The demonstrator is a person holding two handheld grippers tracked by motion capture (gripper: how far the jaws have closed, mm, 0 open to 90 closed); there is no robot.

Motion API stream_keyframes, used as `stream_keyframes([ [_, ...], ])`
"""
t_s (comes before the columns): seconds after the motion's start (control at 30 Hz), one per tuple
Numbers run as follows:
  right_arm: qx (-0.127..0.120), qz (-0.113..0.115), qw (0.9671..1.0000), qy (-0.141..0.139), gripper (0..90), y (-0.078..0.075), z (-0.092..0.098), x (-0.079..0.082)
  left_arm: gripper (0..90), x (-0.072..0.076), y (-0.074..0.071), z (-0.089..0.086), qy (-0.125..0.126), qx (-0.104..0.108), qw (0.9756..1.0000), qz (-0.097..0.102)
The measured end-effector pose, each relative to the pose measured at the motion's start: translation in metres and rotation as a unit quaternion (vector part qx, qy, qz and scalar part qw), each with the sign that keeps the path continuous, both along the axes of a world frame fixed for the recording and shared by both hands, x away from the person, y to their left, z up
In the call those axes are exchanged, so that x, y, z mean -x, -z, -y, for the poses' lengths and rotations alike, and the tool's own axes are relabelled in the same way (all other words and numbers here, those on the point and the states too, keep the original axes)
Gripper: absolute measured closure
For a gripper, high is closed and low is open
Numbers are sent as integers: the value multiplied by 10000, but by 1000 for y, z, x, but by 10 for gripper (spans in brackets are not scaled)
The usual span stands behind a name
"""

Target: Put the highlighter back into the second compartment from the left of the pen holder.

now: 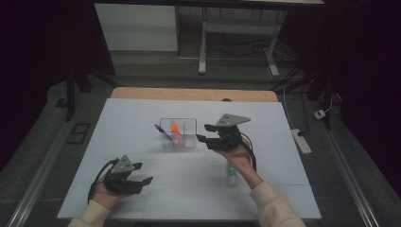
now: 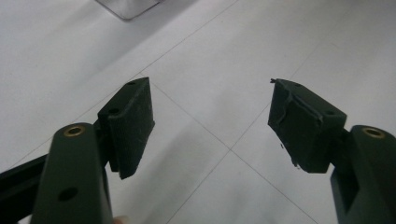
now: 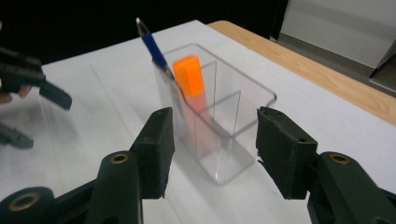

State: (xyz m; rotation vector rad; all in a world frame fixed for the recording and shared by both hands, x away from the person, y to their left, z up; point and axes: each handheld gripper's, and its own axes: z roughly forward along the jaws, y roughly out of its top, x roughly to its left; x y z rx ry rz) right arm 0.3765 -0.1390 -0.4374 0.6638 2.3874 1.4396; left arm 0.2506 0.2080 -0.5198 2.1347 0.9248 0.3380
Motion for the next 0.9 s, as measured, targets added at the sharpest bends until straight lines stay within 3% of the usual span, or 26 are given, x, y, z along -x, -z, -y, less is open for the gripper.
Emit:
stream_keyframes([
  [0.37,110,-57,9999,-66,450,16,36,25,305,0,0,1,1,-26,10000,-1],
  [0.63,236,-120,9996,11,448,23,60,32,305,0,1,3,25,-76,10000,-9],
  [0.9,419,-142,9986,-299,429,26,79,40,304,-1,0,3,18,-67,10000,1],
])
